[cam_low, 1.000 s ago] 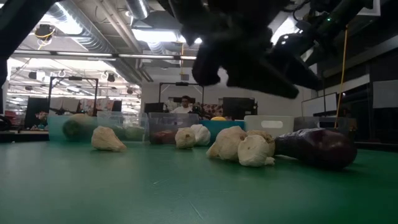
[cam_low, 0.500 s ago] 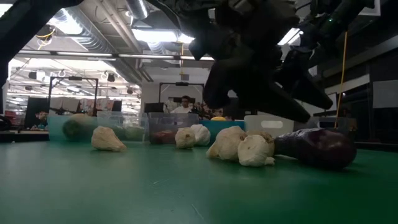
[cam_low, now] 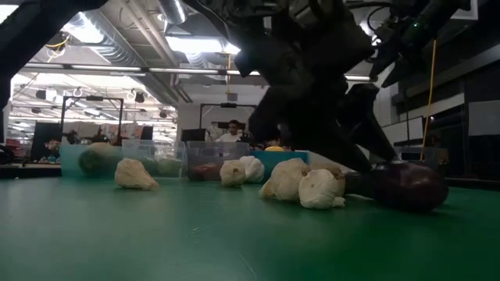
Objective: Sort produce into baskets
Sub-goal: Put the eggplant into the right black bin
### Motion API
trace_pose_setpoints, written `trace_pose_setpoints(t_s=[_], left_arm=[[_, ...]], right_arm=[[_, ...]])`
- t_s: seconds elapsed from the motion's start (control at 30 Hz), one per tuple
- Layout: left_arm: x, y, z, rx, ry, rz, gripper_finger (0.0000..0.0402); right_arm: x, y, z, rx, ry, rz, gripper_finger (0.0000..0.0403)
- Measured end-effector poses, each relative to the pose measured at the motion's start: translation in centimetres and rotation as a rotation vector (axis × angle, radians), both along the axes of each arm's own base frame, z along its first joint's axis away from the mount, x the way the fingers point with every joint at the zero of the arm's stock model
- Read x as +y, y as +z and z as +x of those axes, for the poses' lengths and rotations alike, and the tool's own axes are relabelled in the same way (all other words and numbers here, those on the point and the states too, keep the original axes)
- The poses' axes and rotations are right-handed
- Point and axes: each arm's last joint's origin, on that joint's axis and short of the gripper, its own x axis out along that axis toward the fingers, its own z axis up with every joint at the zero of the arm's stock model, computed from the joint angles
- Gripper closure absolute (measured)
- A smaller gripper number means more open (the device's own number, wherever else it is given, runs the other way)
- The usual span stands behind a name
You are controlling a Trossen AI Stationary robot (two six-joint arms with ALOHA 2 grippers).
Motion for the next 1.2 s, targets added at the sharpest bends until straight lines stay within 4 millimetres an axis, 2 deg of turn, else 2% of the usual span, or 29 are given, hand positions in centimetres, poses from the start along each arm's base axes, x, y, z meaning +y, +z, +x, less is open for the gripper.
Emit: trace_pose_setpoints(t_s=[0.37, 0.53, 0.77, 0.9, 1.2], left_arm=[[4.3, -0.9, 0.1, 0.065, 0.210, -0.044, 0.0144], [5.5, -1.0, 0.0, 0.050, 0.171, -0.010, 0.0144], [4.6, -1.6, -0.1, 0.032, 0.022, 0.049, 0.0154], [4.1, -2.1, 0.0, 0.025, -0.037, 0.080, 0.0178], [4.0, -2.4, -0.3, 0.061, -0.016, 0.079, 0.0246]], right_arm=[[0.0, 0.0, 0.0, 0.000, 0.000, 0.000, 0.0104], [0.0, 0.0, 0.0, 0.000, 0.000, -0.001, 0.0104], [0.0, 0.0, 0.0, 0.000, 0.000, -0.001, 0.0104], [0.0, 0.0, 0.0, -0.001, 0.000, -0.002, 0.0104], [0.0, 0.0, 0.0, 0.000, 0.002, -0.003, 0.0104]])
